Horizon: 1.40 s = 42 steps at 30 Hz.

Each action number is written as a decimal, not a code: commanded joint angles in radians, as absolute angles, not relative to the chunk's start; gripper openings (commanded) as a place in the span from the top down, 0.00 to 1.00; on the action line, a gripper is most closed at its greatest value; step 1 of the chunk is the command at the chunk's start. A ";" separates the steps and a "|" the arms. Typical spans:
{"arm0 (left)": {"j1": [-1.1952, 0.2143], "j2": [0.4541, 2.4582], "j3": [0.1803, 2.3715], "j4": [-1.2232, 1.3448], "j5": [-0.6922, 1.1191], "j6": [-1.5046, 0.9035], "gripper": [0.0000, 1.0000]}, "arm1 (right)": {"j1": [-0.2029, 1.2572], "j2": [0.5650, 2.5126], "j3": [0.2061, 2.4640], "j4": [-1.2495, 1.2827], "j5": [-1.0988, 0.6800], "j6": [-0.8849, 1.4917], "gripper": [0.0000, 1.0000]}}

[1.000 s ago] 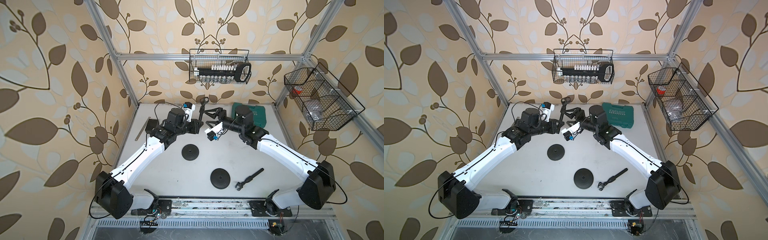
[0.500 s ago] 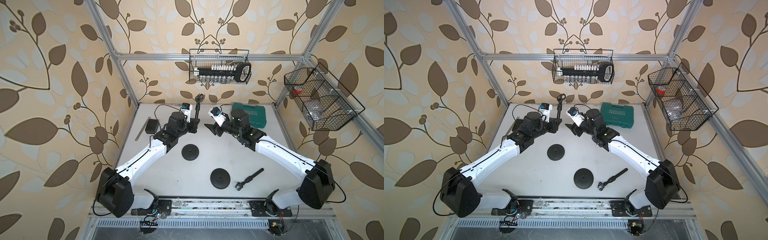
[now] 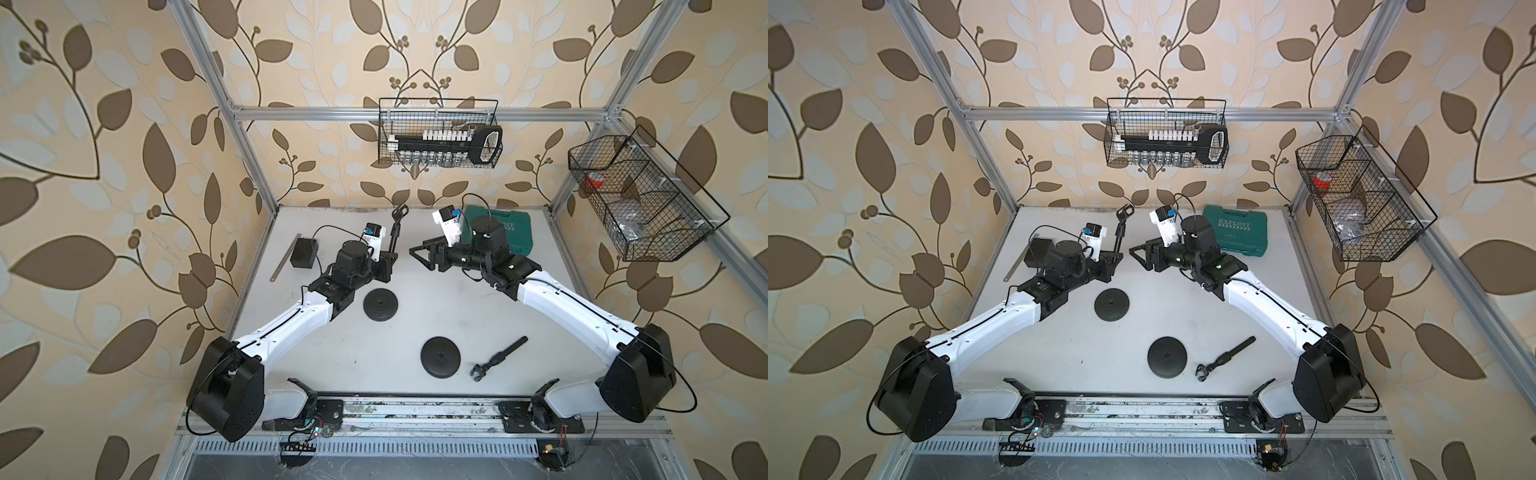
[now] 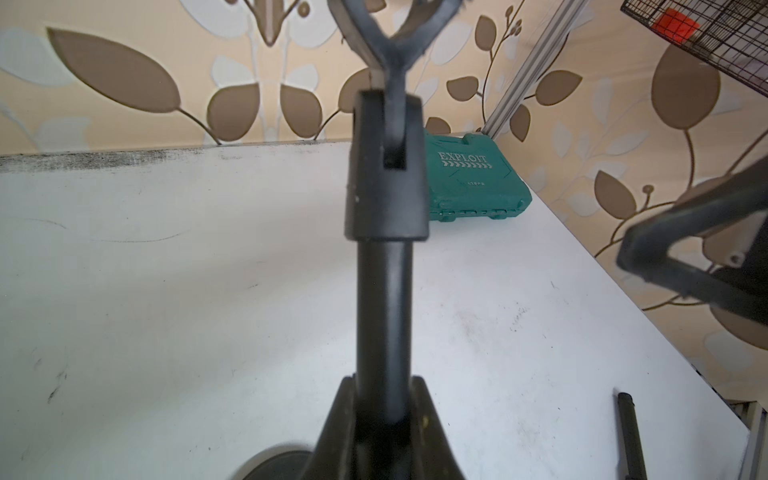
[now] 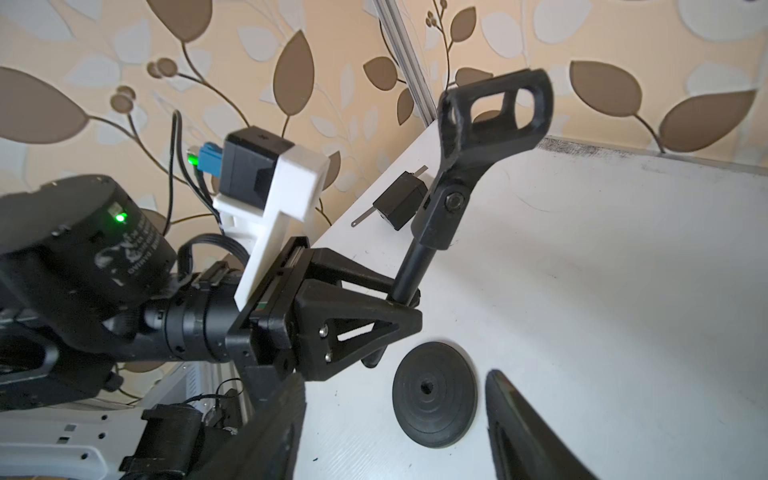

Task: Assemble a microphone stand
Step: Pick up the microphone stand pole from the center of the board.

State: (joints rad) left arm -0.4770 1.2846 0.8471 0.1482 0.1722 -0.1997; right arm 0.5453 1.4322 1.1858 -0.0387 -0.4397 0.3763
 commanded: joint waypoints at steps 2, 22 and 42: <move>-0.480 1.217 0.826 0.264 0.265 -0.144 1.00 | 0.541 1.440 1.225 -0.048 -0.474 0.472 0.40; -0.526 1.198 0.807 0.277 0.355 -0.129 1.00 | 0.564 1.547 1.303 0.019 -0.416 0.576 0.54; -0.541 1.163 0.802 0.113 0.273 -0.207 0.36 | 0.575 1.529 1.229 0.081 -0.374 0.452 0.92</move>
